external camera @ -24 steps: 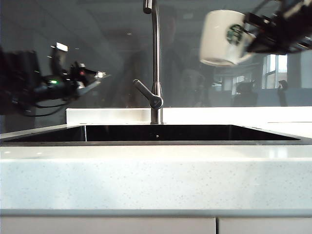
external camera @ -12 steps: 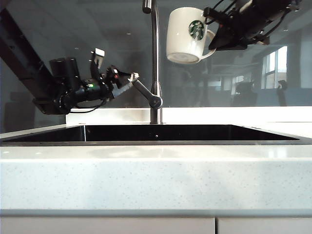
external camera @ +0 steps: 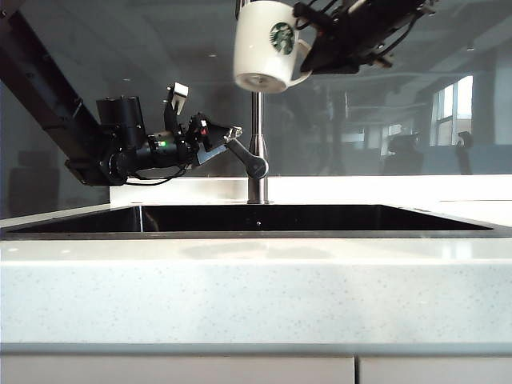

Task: Pick up the mug next to the sink, go to the faucet to get some water, pour the water into the sink, and finally put the mug back to its place.

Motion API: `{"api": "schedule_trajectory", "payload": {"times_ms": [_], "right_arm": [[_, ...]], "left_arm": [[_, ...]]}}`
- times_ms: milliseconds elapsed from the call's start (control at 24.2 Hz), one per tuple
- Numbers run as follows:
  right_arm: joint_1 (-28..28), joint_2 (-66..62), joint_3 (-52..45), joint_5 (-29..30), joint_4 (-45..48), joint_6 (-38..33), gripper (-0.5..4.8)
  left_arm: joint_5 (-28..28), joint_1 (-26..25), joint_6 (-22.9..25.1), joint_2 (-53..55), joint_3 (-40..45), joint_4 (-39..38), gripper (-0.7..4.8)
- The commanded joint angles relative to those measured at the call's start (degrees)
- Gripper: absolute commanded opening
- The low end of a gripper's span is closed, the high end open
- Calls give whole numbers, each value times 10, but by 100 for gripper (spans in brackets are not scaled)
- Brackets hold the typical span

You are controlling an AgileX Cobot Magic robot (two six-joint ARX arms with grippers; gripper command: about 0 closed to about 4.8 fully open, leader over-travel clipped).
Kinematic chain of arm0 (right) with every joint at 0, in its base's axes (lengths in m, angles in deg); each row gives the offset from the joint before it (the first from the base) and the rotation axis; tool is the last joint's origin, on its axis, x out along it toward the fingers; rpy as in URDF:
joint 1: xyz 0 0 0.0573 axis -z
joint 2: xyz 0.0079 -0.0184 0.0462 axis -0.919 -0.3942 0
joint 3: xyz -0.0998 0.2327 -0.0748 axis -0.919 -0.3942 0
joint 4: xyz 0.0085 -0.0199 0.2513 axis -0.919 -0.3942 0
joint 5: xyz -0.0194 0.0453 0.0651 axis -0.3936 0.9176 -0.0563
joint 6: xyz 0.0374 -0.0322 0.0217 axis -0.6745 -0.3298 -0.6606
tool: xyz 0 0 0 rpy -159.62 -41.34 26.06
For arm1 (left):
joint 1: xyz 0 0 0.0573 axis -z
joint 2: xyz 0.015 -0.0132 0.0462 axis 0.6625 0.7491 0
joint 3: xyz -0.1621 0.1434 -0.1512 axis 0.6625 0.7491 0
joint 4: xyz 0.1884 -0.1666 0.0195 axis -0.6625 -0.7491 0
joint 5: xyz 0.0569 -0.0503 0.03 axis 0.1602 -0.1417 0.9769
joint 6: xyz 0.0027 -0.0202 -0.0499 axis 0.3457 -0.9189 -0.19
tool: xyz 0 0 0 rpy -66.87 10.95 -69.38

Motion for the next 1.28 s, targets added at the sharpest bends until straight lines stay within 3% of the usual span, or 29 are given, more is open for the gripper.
{"api": "schedule_trajectory", "payload": {"times_ms": [41, 496, 827, 992, 1282], "right_arm": [[-7, -8, 27, 3, 34, -7, -2], [-22, -90, 135, 3, 33, -7, -2], [-25, -91, 140, 3, 68, -7, -2], [-25, -91, 140, 2, 76, -7, -2], [-24, -91, 141, -2, 77, -7, -2]], "left_arm": [[-6, 2, 0, -3, -5, 6, 318], [-10, 2, -17, -3, -5, 16, 317], [-81, 2, -59, -3, -5, 49, 300], [-156, 2, -85, -3, -5, 51, 300], [-162, 2, -103, -3, -5, 65, 300]]}}
